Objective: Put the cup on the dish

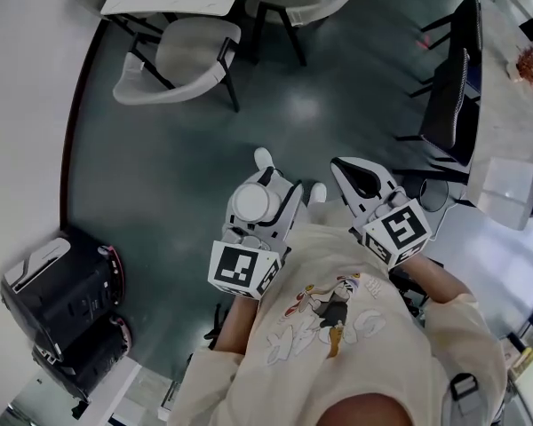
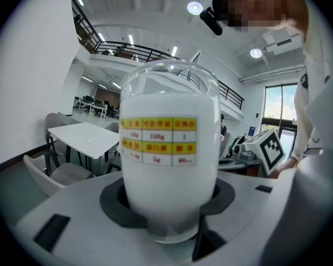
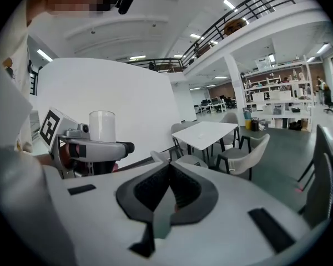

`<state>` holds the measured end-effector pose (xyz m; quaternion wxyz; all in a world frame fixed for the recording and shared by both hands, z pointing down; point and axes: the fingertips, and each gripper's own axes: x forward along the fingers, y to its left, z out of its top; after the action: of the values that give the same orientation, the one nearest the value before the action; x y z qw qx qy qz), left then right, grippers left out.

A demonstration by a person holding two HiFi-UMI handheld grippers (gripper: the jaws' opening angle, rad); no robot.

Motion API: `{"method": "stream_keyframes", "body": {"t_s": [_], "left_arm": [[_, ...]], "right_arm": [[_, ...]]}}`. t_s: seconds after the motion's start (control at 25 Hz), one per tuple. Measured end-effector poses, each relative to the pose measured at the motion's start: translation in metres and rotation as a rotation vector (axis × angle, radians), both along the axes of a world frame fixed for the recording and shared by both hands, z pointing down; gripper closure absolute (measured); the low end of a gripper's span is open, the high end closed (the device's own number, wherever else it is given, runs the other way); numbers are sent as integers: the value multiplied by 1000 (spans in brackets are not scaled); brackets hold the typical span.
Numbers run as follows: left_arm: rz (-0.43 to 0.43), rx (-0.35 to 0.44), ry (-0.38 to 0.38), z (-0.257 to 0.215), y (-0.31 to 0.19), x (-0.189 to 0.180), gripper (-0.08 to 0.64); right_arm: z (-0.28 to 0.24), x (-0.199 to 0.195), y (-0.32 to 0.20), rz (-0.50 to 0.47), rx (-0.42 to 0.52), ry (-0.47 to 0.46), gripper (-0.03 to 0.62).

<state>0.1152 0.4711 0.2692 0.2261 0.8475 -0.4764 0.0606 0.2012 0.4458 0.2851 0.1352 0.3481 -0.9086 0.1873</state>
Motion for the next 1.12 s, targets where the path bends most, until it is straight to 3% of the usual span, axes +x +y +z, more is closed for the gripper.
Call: {"method": "stream_keyframes", "body": {"t_s": [0.24, 0.6, 0.84, 1.12], "left_arm": [[20, 24, -27, -2, -65, -63, 350], [107, 47, -5, -13, -135, -127, 350], [144, 57, -2, -15, -163, -158, 350], [165, 61, -3, -15, -189, -168, 350]], "right_arm": [[-1, -44, -57, 51, -8, 12, 589], [-12, -131, -133, 108, 11, 17, 591], [-25, -167, -163, 120, 39, 20, 590], [-24, -185, -182, 77, -1, 27, 589]]}}
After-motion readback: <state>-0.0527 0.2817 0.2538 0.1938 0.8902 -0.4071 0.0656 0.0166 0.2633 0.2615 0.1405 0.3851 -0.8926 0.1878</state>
